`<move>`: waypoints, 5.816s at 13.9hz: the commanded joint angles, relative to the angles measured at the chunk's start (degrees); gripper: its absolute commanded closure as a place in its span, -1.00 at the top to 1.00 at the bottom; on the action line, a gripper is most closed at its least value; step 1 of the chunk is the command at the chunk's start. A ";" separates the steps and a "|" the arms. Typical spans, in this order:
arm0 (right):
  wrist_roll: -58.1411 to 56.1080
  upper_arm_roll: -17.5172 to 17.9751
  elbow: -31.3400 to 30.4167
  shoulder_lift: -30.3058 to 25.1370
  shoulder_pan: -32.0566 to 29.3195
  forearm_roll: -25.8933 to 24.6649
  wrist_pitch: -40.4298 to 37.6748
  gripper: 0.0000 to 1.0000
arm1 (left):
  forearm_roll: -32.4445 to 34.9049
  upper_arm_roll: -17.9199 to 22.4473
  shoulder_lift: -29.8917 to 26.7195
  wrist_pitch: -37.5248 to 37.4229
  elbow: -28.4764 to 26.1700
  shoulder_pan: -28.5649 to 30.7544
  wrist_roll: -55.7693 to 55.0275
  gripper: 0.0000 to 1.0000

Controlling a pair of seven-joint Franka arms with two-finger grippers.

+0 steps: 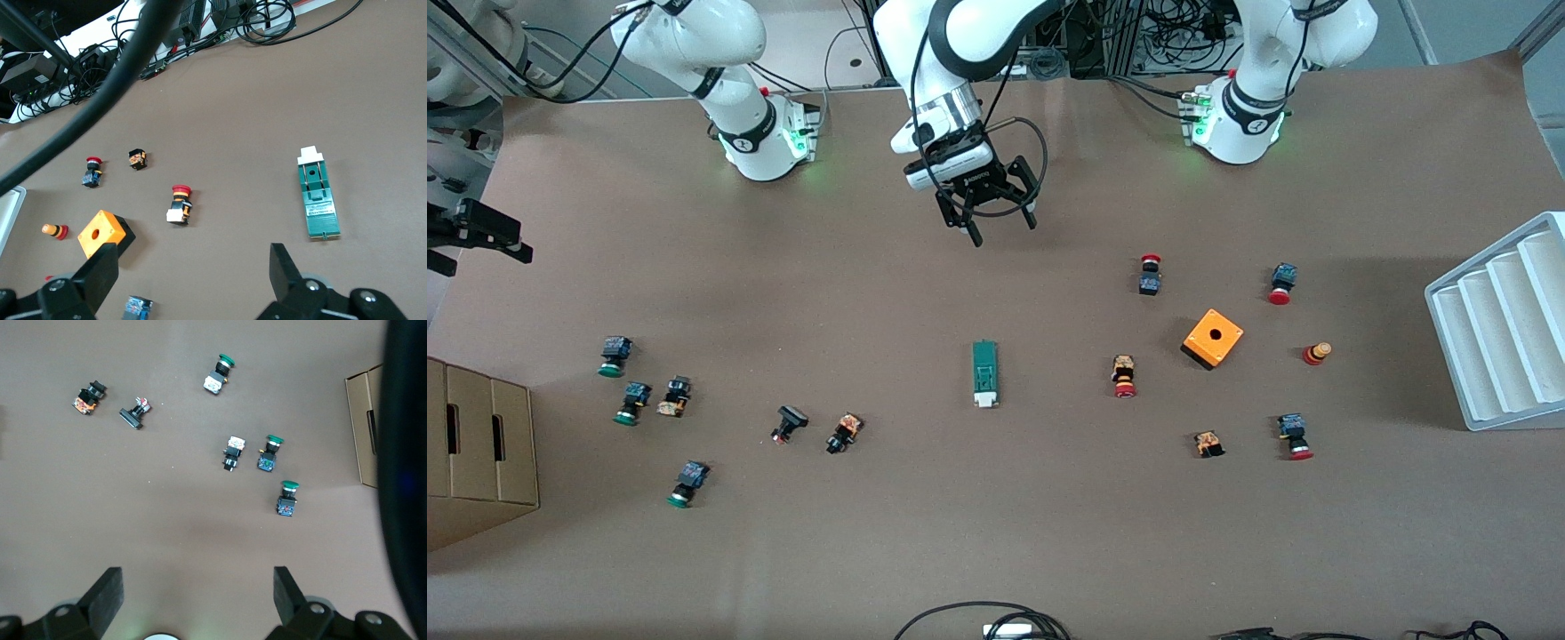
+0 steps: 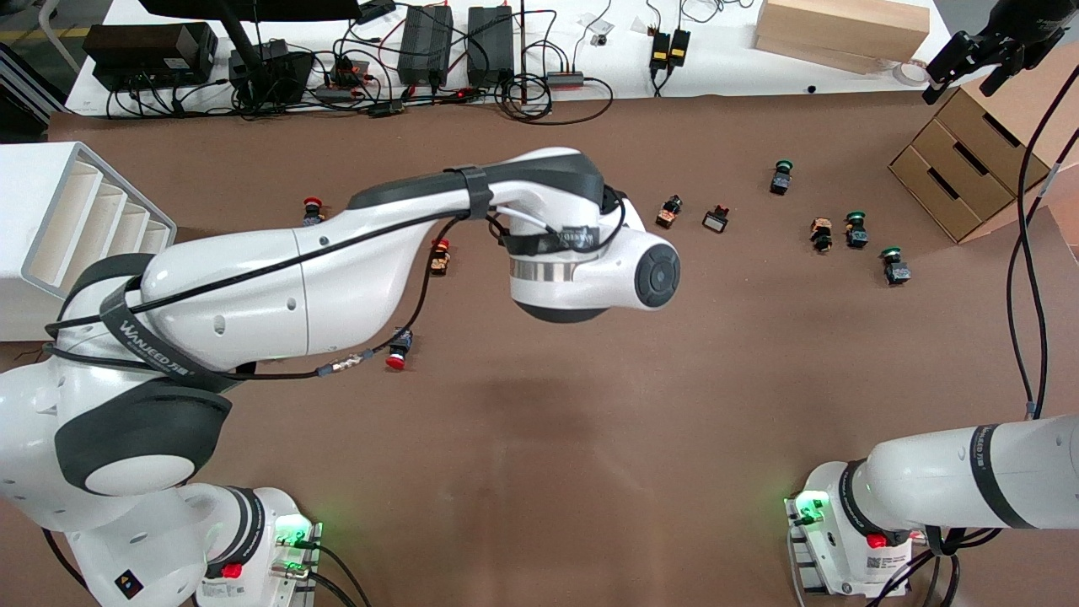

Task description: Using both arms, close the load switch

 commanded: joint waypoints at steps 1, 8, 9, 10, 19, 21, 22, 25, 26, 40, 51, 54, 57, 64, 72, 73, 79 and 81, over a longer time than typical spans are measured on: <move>-0.43 -0.27 1.50 0.62 0.48 -1.42 0.12 1.00 | -2.92 -0.08 -3.73 -0.80 0.56 2.44 6.74 1.00; -0.51 -0.27 1.67 0.62 0.48 -1.42 0.21 1.00 | -10.56 -0.08 -12.88 -3.53 0.56 7.28 19.39 1.00; -0.51 -0.27 1.67 0.62 0.48 -1.42 0.21 1.00 | -11.71 0.27 -13.67 -3.53 0.56 7.89 20.54 1.00; -0.51 -0.27 1.67 0.62 0.48 -1.51 0.21 1.00 | -13.55 0.62 -14.81 -3.53 0.64 9.55 21.16 1.00; -0.51 -0.27 1.67 0.70 0.56 -1.51 0.21 1.00 | -29.20 7.91 -24.83 -4.67 0.64 14.84 39.71 1.00; -0.51 -0.27 1.67 0.62 0.56 -1.51 0.21 1.00 | -31.39 10.19 -26.68 -4.93 0.56 15.01 40.76 1.00; -0.51 -0.27 1.67 0.70 0.56 -1.51 0.21 1.00 | -32.36 12.29 -27.21 -4.94 0.56 14.93 41.81 1.00; -0.51 -0.27 1.67 0.62 0.56 -1.51 0.21 1.00 | -35.18 17.31 -27.22 -4.94 1.25 14.93 45.85 1.00; -0.51 -0.27 1.67 0.70 0.56 -1.51 0.21 1.00 | -35.45 18.37 -26.60 -4.94 2.30 15.01 46.21 1.00; -0.43 -0.18 1.67 0.70 0.65 -1.95 1.00 1.00 | -48.90 21.01 -25.11 -8.54 6.54 42.24 48.58 1.00; -0.51 -0.18 1.67 0.70 0.65 -1.95 1.00 1.00 | -51.53 21.10 -22.12 -8.54 6.09 51.66 62.20 1.00; -0.43 -0.18 1.67 0.70 0.65 -1.95 1.00 1.00 | -51.53 21.19 -21.94 -8.72 6.18 51.75 62.48 1.00; -0.43 -0.18 1.67 0.70 0.56 -1.95 1.00 1.00 | -51.18 21.28 -20.10 -8.80 6.01 51.84 63.00 1.00; -0.51 -0.18 1.67 0.70 0.65 -1.95 0.91 1.00 | -51.62 21.28 -19.65 -10.30 6.88 51.75 62.30 1.00; -0.51 -0.18 1.58 0.70 0.65 -1.95 0.91 1.00 | -55.75 23.21 -19.74 -13.81 8.11 51.75 62.74 1.00; -0.51 -0.18 1.67 0.70 0.65 -1.95 0.91 1.00 | -55.84 23.30 -19.74 -13.90 8.20 51.84 62.74 1.00; -0.51 -0.18 1.67 0.70 0.65 -1.95 0.91 1.00 | -53.66 23.30 -20.01 -13.46 8.11 51.05 68.26 1.00; -0.51 -0.18 1.67 0.70 0.65 -1.95 0.91 1.00 | -53.11 23.21 -20.09 -13.37 8.11 51.31 70.39 1.00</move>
